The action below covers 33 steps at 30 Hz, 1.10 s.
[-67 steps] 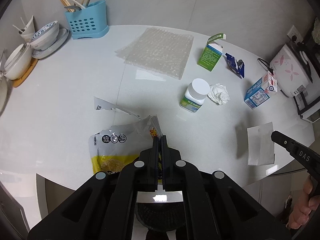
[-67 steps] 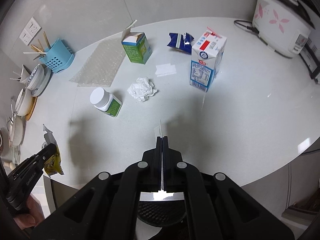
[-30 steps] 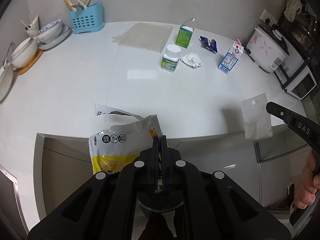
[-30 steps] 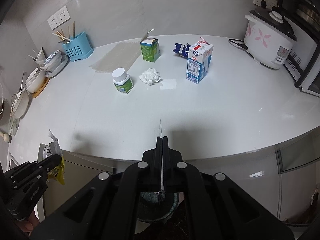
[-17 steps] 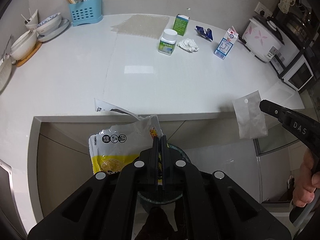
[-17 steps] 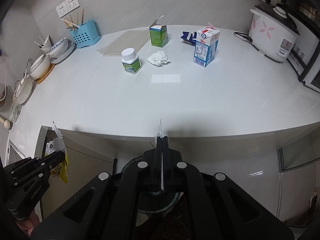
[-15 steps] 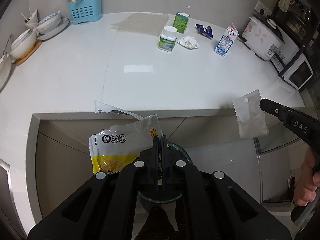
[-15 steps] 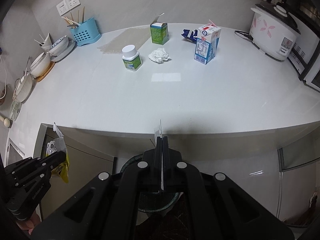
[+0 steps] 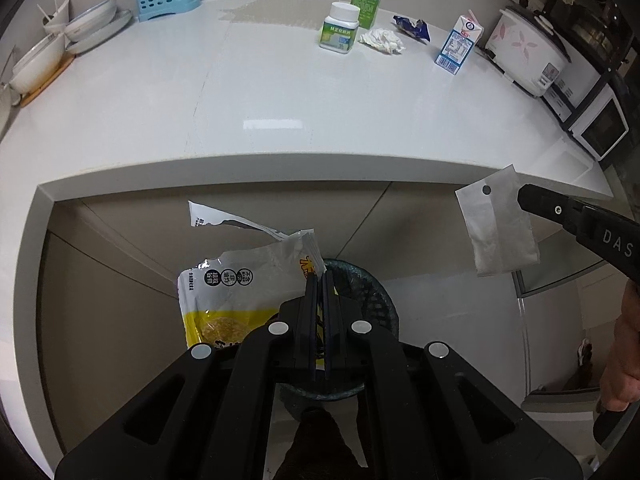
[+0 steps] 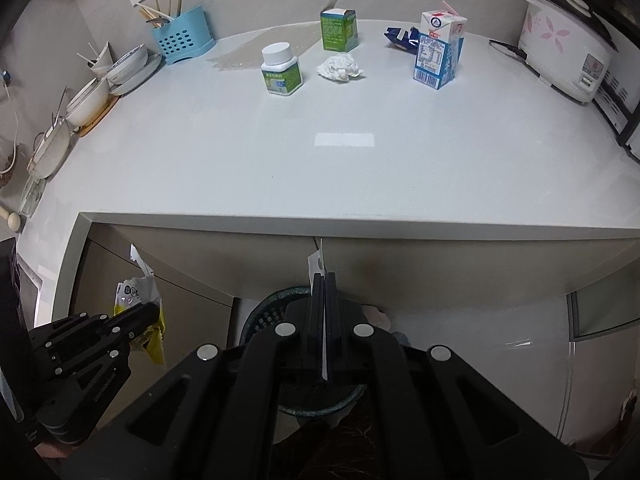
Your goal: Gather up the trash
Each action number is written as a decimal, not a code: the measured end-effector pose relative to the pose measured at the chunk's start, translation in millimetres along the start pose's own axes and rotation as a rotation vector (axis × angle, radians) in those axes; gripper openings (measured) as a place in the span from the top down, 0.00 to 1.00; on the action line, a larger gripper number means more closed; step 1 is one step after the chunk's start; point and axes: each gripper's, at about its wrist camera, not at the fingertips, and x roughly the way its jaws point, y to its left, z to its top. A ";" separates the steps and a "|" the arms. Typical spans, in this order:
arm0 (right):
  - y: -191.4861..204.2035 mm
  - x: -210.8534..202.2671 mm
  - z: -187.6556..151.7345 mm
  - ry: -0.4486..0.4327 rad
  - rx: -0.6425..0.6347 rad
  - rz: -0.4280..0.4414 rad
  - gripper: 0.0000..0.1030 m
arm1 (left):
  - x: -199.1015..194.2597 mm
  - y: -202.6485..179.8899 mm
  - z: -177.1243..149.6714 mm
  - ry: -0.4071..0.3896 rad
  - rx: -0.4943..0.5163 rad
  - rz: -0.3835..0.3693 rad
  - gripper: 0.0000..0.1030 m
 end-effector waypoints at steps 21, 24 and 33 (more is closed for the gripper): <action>21.4 114.2 -59.8 0.162 -0.013 0.090 1.00 | 68.0 14.1 -35.6 0.052 -0.013 -0.033 0.99; 22.7 127.0 -66.3 0.175 -0.010 0.111 1.00 | 76.2 15.0 -39.3 0.063 -0.007 -0.028 0.99; 24.4 162.2 -82.5 0.236 -0.013 0.105 1.00 | 96.5 17.9 -48.2 0.099 -0.008 -0.021 0.99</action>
